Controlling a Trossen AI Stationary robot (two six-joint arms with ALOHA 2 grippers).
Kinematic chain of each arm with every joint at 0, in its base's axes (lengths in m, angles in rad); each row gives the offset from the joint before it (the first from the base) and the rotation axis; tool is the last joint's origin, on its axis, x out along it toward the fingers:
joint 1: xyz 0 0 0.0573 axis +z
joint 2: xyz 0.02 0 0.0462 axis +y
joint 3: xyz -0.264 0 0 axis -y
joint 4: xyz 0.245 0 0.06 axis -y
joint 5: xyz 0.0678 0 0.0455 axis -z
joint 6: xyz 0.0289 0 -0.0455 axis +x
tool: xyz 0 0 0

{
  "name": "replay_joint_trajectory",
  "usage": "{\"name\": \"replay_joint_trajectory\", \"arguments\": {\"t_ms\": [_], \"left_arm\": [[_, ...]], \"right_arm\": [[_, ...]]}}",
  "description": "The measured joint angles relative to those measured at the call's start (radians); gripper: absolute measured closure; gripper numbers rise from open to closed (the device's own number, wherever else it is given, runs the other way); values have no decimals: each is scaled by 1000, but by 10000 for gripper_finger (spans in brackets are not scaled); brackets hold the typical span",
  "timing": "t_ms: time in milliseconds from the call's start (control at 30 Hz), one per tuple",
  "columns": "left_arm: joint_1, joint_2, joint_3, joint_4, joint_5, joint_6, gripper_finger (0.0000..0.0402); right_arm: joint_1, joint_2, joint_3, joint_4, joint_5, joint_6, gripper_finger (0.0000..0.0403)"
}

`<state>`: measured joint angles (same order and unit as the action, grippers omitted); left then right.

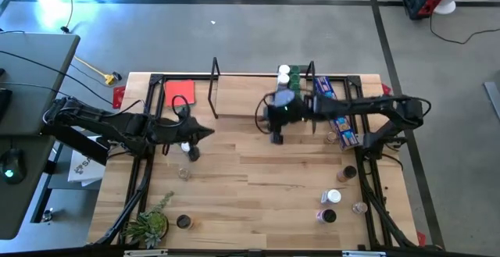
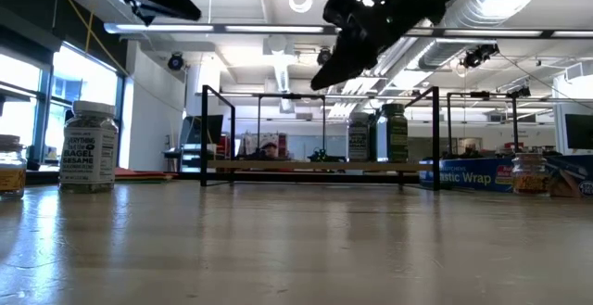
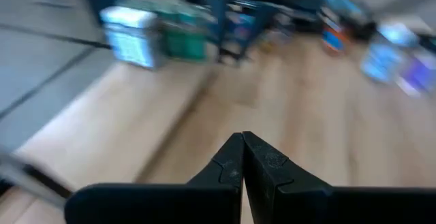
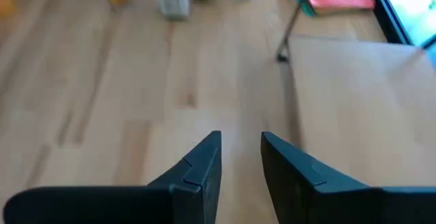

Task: Shelf spices
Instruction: Put the left white seasoning bottle on the shelf aligned with other the white seasoning bottles

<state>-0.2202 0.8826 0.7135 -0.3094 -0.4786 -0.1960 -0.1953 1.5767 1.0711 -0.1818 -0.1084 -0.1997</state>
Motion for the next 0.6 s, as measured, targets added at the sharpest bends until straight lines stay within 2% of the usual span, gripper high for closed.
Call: {"name": "replay_joint_trajectory", "arguments": {"t_ms": [133, 200, 300, 400, 500, 600], "left_arm": [[-32, 3, 55, -112, 202, 137, 379], [-48, 11, 58, -162, 278, 137, 354], [-64, 25, 57, -286, 314, 7, 302], [-80, 51, 55, -470, 339, -153, 244], [-98, 64, 54, -617, 390, -300, 197], [-137, 79, 53, -686, 418, -400, 180]], "right_arm": [[79, 20, -153, 293, 13, 99, 305], [107, 45, -211, 464, 43, 140, 305], [131, 105, -261, 693, 96, 183, 305], [136, 161, -264, 823, 97, 205, 304], [139, 212, -228, 884, 56, 208, 304], [141, 274, -162, 888, -4, 196, 304]]}}
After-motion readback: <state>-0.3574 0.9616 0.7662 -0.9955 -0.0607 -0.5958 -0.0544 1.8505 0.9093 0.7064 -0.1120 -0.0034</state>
